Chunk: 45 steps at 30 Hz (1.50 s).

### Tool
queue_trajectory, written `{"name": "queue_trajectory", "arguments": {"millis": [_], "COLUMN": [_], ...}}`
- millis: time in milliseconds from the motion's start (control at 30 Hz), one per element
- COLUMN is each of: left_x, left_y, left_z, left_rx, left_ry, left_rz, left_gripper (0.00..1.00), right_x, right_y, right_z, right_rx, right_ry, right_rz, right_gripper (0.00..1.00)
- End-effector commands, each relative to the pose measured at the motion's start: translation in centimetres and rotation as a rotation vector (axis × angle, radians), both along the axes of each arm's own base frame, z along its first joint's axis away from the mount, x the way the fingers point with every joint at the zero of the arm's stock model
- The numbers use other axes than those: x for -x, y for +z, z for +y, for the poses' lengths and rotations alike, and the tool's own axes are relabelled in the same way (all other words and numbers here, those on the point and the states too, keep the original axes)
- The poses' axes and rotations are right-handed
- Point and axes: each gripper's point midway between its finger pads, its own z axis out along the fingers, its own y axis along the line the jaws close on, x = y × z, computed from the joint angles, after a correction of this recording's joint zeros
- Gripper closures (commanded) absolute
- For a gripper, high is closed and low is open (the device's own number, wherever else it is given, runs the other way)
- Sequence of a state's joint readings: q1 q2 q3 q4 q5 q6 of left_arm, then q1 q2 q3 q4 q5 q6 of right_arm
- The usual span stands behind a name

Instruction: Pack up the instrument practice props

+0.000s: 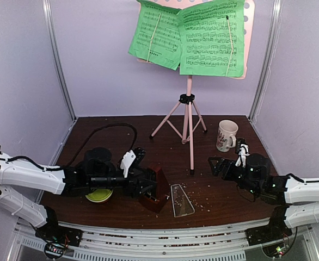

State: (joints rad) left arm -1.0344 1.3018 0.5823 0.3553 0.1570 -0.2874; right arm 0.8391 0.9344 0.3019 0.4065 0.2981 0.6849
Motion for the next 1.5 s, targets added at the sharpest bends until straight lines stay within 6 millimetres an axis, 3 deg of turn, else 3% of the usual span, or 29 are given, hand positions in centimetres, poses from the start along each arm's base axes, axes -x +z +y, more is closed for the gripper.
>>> {"name": "queue_trajectory", "arguments": {"millis": [0,200,400,833,1067,1133,1300,1467], "left_x": [-0.5,-0.4,-0.3,-0.1,-0.1,0.0,0.1,0.3], "left_y": [1.2,1.1,1.3,1.3,1.3,1.4,2.2,2.1], "left_z": [-0.3,0.1,0.3,0.1,0.1,0.1,0.5,2.1], "left_rx": [0.019,0.021,0.032,0.039,0.040,0.042,0.091,0.142], "left_ry": [0.014,0.020,0.022,0.010,0.006,0.004,0.022,0.079], "left_rz": [-0.041,-0.040,-0.042,-0.036,-0.034,-0.032,-0.026,0.024], "left_gripper": [0.31,0.31,0.46,0.59,0.60,0.53,0.20,0.10], "right_x": [0.0,-0.1,-0.1,0.0,0.0,0.0,0.0,0.5], "right_y": [-0.2,-0.3,-0.3,-0.3,-0.4,-0.3,-0.1,-0.2], "right_z": [-0.2,-0.1,0.1,0.1,0.0,0.0,0.2,2.1], "right_rx": [-0.007,-0.008,-0.015,-0.016,-0.015,-0.017,-0.023,-0.013], "right_ry": [-0.007,-0.004,0.000,0.002,0.001,0.001,0.009,0.089], "right_rz": [0.001,0.005,0.005,0.006,0.007,0.006,0.007,0.066], "right_gripper": [0.00,0.00,0.00,0.00,0.00,0.00,0.00,0.05]}}
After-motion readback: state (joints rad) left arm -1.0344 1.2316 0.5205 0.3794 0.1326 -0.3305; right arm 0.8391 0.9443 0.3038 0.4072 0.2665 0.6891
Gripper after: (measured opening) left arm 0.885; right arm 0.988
